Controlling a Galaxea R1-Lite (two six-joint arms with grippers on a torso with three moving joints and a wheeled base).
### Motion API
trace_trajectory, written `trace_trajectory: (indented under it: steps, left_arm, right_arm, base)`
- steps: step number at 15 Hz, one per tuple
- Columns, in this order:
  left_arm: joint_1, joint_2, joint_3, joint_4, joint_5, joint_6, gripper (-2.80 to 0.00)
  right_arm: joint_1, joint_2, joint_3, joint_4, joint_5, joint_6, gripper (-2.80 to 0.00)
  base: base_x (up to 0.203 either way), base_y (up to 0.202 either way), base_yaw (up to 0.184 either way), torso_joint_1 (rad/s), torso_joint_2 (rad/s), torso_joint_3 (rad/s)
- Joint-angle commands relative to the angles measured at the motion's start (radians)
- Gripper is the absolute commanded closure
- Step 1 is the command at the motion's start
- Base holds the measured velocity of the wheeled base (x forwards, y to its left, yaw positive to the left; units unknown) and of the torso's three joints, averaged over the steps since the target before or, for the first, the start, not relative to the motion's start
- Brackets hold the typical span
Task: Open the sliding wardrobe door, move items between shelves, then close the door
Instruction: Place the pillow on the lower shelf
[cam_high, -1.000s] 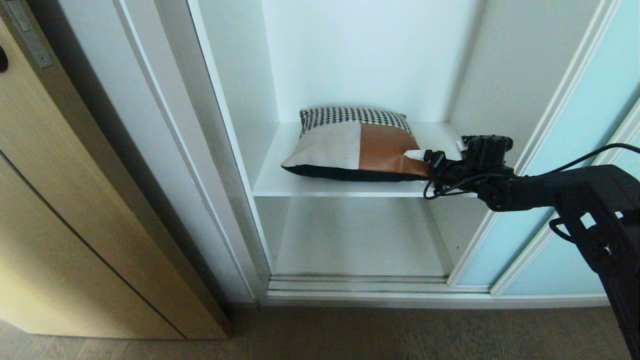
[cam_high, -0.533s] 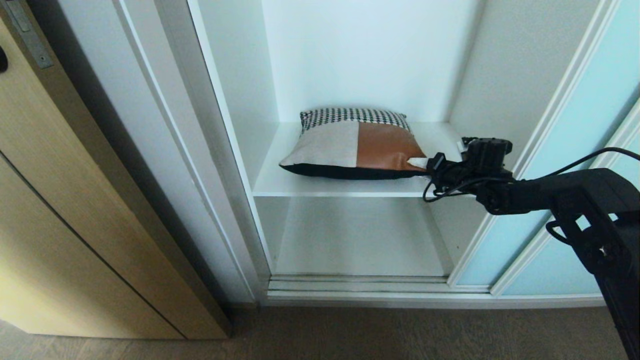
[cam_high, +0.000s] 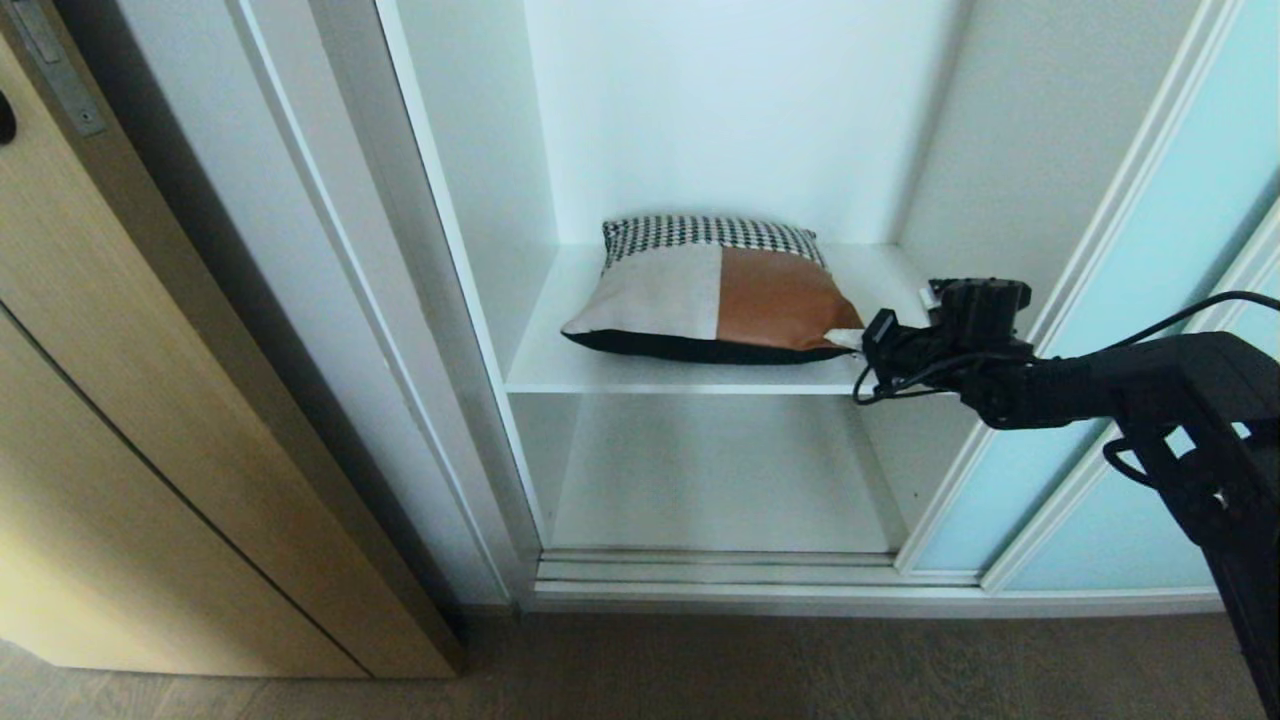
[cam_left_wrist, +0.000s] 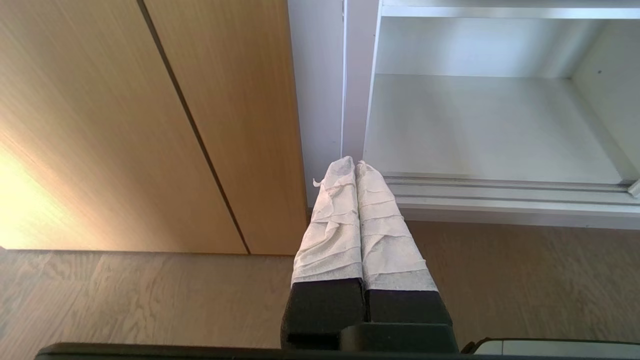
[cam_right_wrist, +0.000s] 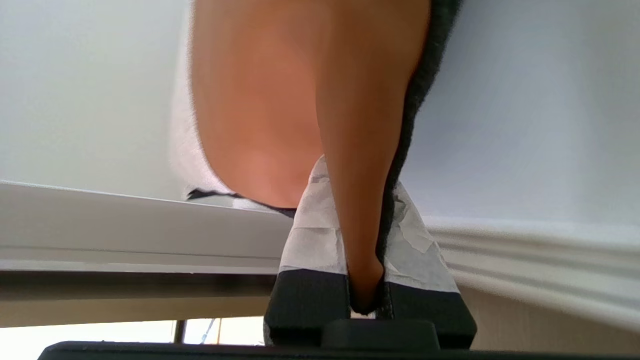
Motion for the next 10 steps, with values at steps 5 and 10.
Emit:
trace_trajectory:
  steps: [5,10]
  left_arm:
    - [0.000,0.002,0.002,0.000,0.001,0.000,0.00]
    - [0.000,0.002,0.002,-0.003,0.001,-0.031,0.00]
  right_arm:
    - [-0.039,-0.237,0.312,0.023,0.013,-0.011,0.00]
    - [-0.071,-0.368,0.501,0.019,0.012,-0.047,0.00]
  base:
    - [0.000,0.000,0.000,0.000,0.00,0.000]
    - [0.000,0.000,0.000,0.000,0.00,0.000]
